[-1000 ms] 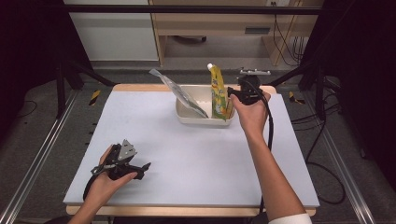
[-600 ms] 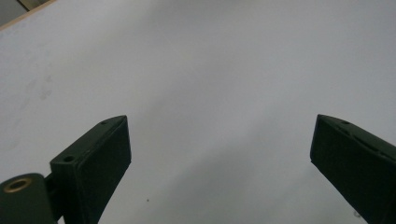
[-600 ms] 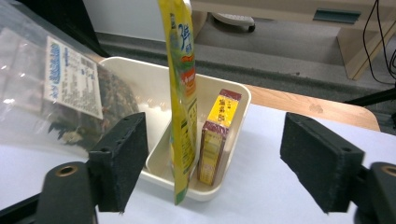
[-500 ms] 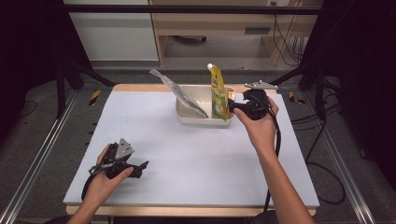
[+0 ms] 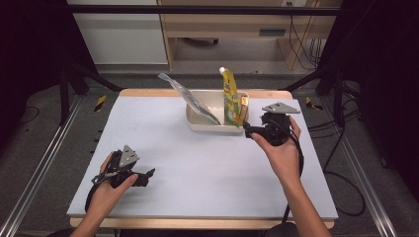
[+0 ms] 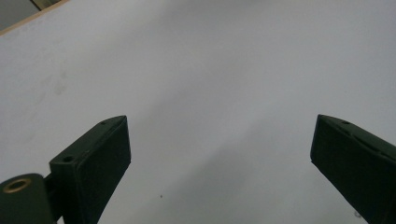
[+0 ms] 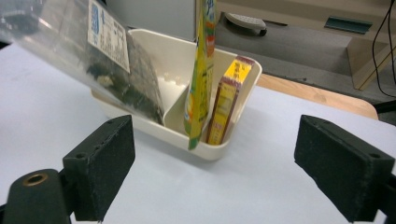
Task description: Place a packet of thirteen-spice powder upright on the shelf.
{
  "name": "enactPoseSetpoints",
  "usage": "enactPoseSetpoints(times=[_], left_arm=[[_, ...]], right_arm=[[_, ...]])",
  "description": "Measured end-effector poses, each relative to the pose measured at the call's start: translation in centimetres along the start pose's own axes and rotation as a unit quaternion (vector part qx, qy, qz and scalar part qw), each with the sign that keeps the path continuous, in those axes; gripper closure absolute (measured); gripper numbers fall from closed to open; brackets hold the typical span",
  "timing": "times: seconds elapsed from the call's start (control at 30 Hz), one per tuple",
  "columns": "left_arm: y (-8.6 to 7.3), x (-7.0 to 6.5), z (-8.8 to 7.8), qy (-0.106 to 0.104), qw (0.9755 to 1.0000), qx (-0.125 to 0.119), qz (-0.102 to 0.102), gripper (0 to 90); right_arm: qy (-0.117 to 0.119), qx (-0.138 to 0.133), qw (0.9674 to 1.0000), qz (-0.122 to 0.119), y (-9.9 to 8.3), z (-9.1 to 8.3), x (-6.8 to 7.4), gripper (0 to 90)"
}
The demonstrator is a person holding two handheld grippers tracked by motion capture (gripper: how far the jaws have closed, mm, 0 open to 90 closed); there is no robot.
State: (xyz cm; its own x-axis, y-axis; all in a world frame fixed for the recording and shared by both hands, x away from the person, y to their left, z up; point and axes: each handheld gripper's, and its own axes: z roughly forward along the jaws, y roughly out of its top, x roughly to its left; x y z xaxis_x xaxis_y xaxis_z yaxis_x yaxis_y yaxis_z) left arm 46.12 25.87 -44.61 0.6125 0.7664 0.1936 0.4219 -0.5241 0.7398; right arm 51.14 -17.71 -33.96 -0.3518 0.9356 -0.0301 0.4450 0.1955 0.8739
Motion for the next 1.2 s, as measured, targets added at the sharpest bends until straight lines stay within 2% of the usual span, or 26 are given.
enactPoseSetpoints(times=[0.13,0.17,0.3,0.37,0.5,0.67,1.0,1.2], left_arm=[[-0.1,0.1,-0.1,0.004,1.0000,-0.001,-0.005,4.8],[-0.1,0.2,-0.1,0.003,1.0000,0.001,-0.006,4.7],[-0.1,0.4,-0.2,0.007,0.9999,-0.003,-0.013,4.8],[-0.2,0.6,-0.2,0.008,0.9999,-0.003,-0.013,4.8],[-0.2,0.8,-0.2,0.013,0.9998,0.001,-0.012,4.8],[-0.4,1.2,-0.3,0.018,0.9997,0.002,-0.018,4.8],[-0.9,2.4,-0.5,0.032,0.9989,0.004,-0.034,4.8],[-1.2,3.1,-0.6,0.040,0.9983,0.010,-0.041,4.8]], right_arm=[[-0.004,0.005,0.9999,-0.009,-1.0,-0.4,0.0,11.5],[-0.008,0.010,0.9999,-0.011,-1.8,-0.7,-0.1,10.5],[-0.005,0.011,0.9999,-0.012,-3.0,-1.0,-0.3,9.7],[-0.011,0.015,0.9997,-0.016,-4.4,-1.2,-0.7,9.3],[-0.017,0.022,0.9994,-0.020,-5.7,-1.0,-1.1,8.9],[-0.025,0.044,0.9987,-0.011,-8.2,-0.5,-2.4,8.7],[-0.036,0.075,0.9965,0.004,-11.0,-0.1,-3.9,10.9],[-0.036,0.082,0.9959,0.011,-12.3,-0.1,-4.6,12.2]])
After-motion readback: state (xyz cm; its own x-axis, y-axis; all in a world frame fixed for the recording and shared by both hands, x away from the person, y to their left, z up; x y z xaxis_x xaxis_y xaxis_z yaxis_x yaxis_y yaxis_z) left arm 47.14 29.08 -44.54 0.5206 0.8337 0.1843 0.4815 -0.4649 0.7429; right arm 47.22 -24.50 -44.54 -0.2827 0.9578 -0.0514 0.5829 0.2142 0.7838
